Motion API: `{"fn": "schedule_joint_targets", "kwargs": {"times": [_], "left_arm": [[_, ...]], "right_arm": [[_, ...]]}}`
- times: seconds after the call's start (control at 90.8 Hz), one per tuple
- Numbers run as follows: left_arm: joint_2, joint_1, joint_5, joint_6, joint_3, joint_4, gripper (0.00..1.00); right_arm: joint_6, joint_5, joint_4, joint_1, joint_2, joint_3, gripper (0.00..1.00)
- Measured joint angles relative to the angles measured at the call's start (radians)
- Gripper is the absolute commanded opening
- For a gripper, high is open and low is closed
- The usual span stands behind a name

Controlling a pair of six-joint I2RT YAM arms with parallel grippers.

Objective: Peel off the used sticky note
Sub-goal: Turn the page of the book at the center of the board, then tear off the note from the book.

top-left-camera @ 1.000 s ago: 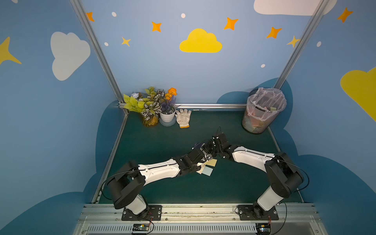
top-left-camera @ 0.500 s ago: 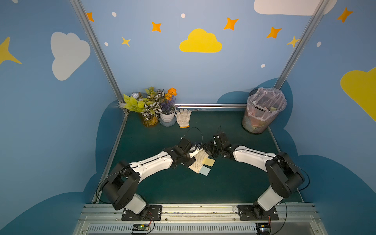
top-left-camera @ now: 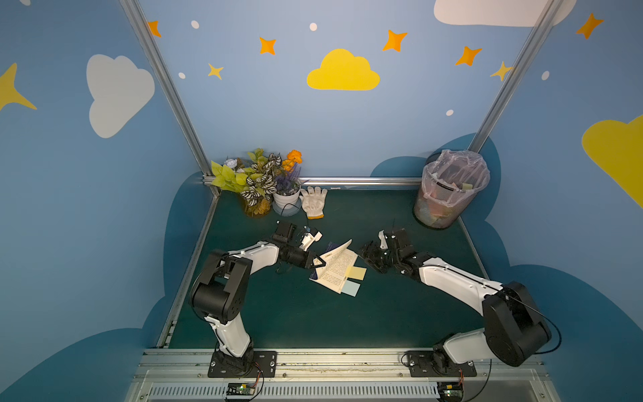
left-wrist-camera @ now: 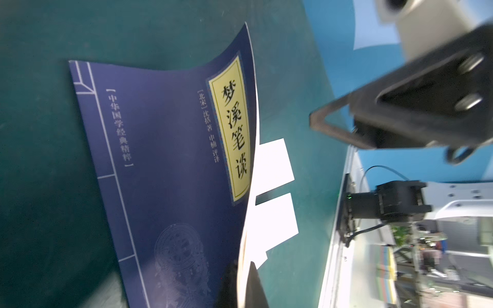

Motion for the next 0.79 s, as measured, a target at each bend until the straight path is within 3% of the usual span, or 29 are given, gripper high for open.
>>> {"fn": "schedule_joint_targets", "kwargs": {"times": [0.429,0.793], "left_arm": [[0.035,0.076,0.093,-0.074,-0.023,0.084,0.03],[0.069,0.100,0.111,-0.096,-0.023,0.097,0.03]], "right_arm": [[-0.007,-0.003,0.002,-0.008,0.010,-0.093,0.64],[0.031,-0.069,0.189,-0.010,0.172,-0.093,0.56]]}}
